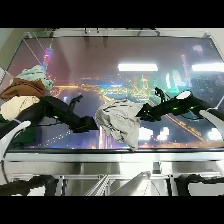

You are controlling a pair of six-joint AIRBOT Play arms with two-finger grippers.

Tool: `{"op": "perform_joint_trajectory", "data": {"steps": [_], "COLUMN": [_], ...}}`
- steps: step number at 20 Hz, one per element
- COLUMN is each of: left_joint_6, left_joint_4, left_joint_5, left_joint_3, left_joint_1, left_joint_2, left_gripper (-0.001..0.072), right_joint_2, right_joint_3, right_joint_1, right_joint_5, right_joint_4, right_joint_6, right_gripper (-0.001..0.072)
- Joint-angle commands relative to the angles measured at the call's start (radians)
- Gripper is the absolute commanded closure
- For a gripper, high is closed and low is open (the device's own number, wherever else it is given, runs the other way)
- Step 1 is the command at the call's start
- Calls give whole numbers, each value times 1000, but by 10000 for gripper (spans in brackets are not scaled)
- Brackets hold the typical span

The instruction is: Fold the shirts.

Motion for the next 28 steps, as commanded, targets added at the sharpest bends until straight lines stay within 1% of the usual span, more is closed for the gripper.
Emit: {"op": "perform_joint_trajectory", "data": {"steps": [1,3,4,5,6,7,9,12,13,15,16,17,18,20,21,22,23,24,25,26,28], "left_joint_6": [4,4,4,2,-2,-2,-1,0,0,0,0,0,0,0,1,1,5,9,11,11,11], "left_joint_4": [-14,-41,-47,-48,-48,-49,-50,-54,-54,-59,-63,-63,-63,-61,-60,-52,-53,-54,-54,-56,-56], "left_joint_5": [-74,-84,-89,-88,-77,-53,8,156,224,357,407,444,455,438,420,400,382,376,376,379,385], "left_joint_3": [68,154,194,232,269,301,352,419,443,500,534,575,615,698,731,754,761,750,716,667,519], "left_joint_1": [-85,-136,-158,-175,-188,-192,-183,-121,-92,-40,-19,0,15,56,81,112,151,187,224,251,267], "left_joint_2": [-100,-160,-186,-208,-224,-230,-212,-97,-37,97,167,248,320,463,515,556,590,610,620,617,575], "left_gripper": [12,13,114,382,663,693,693,694,693,694,693,693,692,690,690,690,689,689,689,689,689], "right_joint_2": [-28,-28,-29,-29,-29,-29,-15,80,135,294,383,491,598,828,922,1004,1069,1102,1107,1086,995], "right_joint_3": [6,16,21,23,25,27,29,30,31,31,31,31,31,31,31,30,27,19,5,-17,-88], "right_joint_1": [15,15,15,15,15,14,4,-57,-87,-158,-183,-207,-225,-254,-262,-264,-259,-251,-243,-235,-193], "right_joint_5": [-28,-35,-37,-35,-31,-10,79,241,295,464,545,590,578,445,351,229,99,13,-27,-30,-40], "right_joint_4": [122,189,214,229,244,268,335,425,468,614,694,755,770,737,682,588,465,372,312,293,294], "right_joint_6": [-81,-109,-122,-134,-150,-185,-269,-355,-395,-529,-579,-607,-610,-610,-609,-587,-515,-443,-378,-337,-307], "right_gripper": [350,351,358,500,671,697,697,698,698,697,697,696,696,696,696,696,696,696,697,696,696]}}
